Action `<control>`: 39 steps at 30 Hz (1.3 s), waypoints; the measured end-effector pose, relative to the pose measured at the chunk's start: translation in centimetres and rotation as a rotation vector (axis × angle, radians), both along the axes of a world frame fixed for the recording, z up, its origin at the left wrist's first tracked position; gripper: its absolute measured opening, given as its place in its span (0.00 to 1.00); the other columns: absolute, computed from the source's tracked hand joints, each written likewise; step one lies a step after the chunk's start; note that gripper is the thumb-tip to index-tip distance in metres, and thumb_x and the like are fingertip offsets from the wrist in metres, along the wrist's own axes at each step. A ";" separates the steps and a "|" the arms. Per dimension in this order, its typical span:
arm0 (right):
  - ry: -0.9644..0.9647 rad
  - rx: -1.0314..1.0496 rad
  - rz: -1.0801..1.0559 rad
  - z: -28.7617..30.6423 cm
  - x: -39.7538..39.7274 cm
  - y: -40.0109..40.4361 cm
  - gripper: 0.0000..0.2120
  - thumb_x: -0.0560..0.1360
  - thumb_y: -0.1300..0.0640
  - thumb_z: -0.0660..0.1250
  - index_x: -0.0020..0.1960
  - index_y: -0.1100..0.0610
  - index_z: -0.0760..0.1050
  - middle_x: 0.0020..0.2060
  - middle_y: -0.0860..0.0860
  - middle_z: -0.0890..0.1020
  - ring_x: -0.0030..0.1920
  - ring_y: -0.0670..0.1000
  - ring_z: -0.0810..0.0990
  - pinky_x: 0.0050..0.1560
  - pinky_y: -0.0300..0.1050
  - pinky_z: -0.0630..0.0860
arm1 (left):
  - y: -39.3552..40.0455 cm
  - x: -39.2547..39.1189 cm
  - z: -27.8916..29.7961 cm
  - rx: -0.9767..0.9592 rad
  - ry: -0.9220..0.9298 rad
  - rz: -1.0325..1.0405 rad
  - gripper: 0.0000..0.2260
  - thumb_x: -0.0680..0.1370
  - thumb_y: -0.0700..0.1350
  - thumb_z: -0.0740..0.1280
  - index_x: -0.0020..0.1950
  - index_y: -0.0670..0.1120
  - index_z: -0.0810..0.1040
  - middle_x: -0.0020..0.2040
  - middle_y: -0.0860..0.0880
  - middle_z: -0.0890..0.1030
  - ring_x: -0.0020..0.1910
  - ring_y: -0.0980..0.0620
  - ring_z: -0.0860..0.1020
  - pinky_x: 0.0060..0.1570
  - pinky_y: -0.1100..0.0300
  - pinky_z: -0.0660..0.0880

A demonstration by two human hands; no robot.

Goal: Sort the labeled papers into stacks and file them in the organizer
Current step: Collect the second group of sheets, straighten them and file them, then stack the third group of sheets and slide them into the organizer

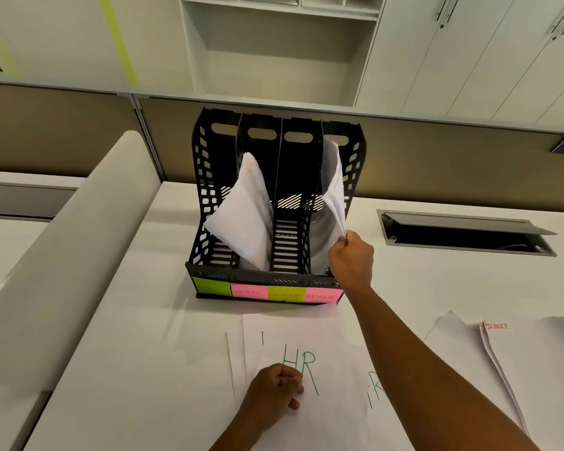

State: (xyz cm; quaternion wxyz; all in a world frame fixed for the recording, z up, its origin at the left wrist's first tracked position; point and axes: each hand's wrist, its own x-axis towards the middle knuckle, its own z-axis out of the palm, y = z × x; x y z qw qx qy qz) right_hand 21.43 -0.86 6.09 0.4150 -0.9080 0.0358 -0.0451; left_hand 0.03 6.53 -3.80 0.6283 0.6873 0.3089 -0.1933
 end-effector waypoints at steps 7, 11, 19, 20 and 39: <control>0.045 -0.008 0.041 -1.4 -0.1 -0.9 0.09 0.78 0.57 0.60 0.51 0.60 0.77 0.42 0.54 0.81 0.38 0.52 0.79 0.34 0.37 0.71 | -0.1 0.0 -0.2 0.021 0.005 -0.002 0.06 0.75 0.43 0.64 0.48 0.47 0.81 0.41 0.50 0.86 0.32 0.54 0.82 0.29 0.67 0.72; 0.023 0.013 0.009 -1.5 -0.4 -0.9 0.08 0.75 0.56 0.64 0.49 0.59 0.78 0.40 0.53 0.83 0.39 0.52 0.80 0.43 0.44 0.77 | -0.1 0.0 -0.1 0.040 -0.003 -0.022 0.07 0.75 0.43 0.64 0.47 0.48 0.81 0.41 0.51 0.86 0.32 0.55 0.82 0.30 0.66 0.72; -0.006 0.007 0.020 -1.9 -1.3 -1.1 0.10 0.76 0.53 0.67 0.52 0.59 0.77 0.43 0.53 0.83 0.40 0.49 0.79 0.42 0.40 0.75 | 0.1 0.7 0.2 0.129 -0.041 -0.046 0.07 0.73 0.46 0.64 0.45 0.51 0.81 0.40 0.54 0.85 0.32 0.57 0.82 0.36 0.62 0.77; -0.008 0.006 0.023 -1.9 -1.4 -1.2 0.10 0.76 0.53 0.67 0.52 0.59 0.77 0.43 0.53 0.83 0.40 0.48 0.78 0.42 0.40 0.75 | 0.1 0.8 0.2 0.140 -0.048 -0.048 0.07 0.73 0.46 0.64 0.45 0.52 0.81 0.40 0.55 0.85 0.32 0.58 0.82 0.36 0.62 0.77; -0.164 0.096 -0.035 -0.9 -4.5 -3.8 0.06 0.76 0.57 0.66 0.51 0.59 0.77 0.42 0.53 0.84 0.40 0.50 0.80 0.42 0.40 0.75 | 0.0 2.6 0.5 0.453 -0.170 0.034 0.06 0.75 0.48 0.68 0.52 0.54 0.79 0.52 0.54 0.80 0.50 0.55 0.79 0.53 0.57 0.76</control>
